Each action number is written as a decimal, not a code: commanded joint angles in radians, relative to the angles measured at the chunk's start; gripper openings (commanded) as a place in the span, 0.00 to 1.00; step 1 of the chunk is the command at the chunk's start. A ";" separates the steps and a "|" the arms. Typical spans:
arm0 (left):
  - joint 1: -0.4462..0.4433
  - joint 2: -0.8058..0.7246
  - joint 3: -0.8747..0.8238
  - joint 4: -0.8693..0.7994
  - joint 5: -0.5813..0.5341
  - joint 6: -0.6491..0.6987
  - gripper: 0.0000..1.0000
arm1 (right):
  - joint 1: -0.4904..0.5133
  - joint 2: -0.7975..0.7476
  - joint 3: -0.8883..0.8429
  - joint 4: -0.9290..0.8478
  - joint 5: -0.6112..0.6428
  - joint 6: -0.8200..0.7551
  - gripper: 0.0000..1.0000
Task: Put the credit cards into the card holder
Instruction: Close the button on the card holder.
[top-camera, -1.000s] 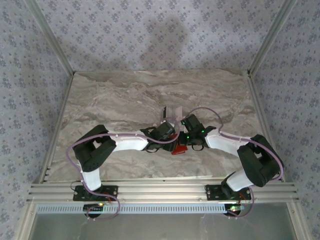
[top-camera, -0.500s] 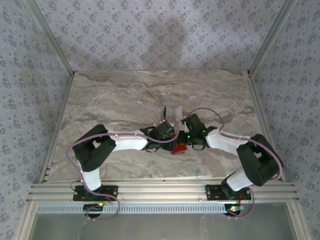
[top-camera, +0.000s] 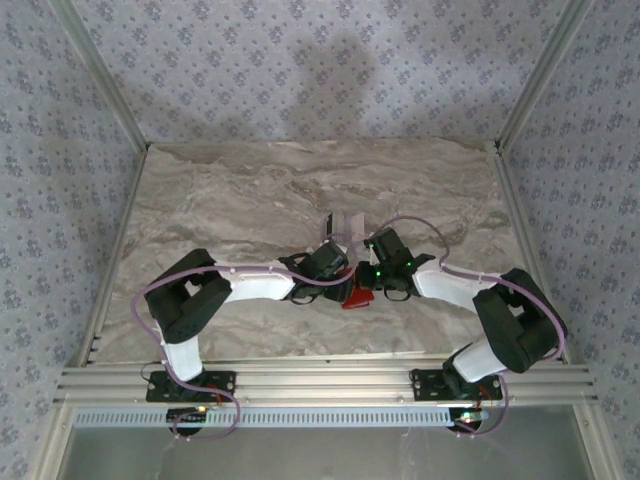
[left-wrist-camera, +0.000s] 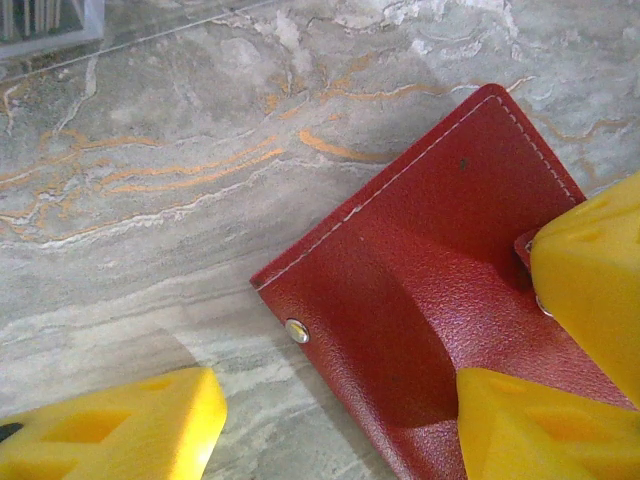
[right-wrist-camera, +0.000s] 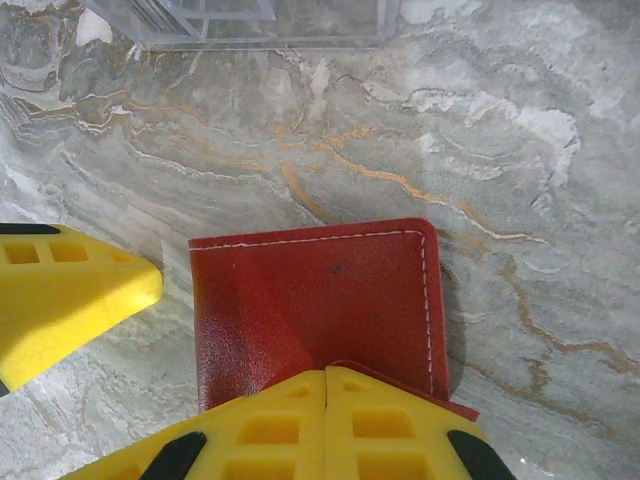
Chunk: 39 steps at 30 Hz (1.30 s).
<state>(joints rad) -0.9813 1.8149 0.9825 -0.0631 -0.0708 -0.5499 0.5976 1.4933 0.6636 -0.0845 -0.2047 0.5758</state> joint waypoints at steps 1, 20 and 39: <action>0.009 0.049 -0.025 0.052 0.017 -0.008 0.66 | 0.041 0.087 -0.045 -0.013 -0.110 0.031 0.00; 0.025 0.049 -0.040 0.085 0.029 -0.013 0.66 | 0.027 0.211 -0.027 -0.125 -0.123 0.090 0.00; 0.052 0.080 -0.050 0.144 0.063 -0.015 0.65 | 0.079 0.382 -0.058 -0.103 -0.056 0.197 0.00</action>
<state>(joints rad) -0.9417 1.8091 0.9524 -0.0154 -0.0151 -0.5652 0.5735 1.5906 0.7185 -0.1215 -0.2699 0.7124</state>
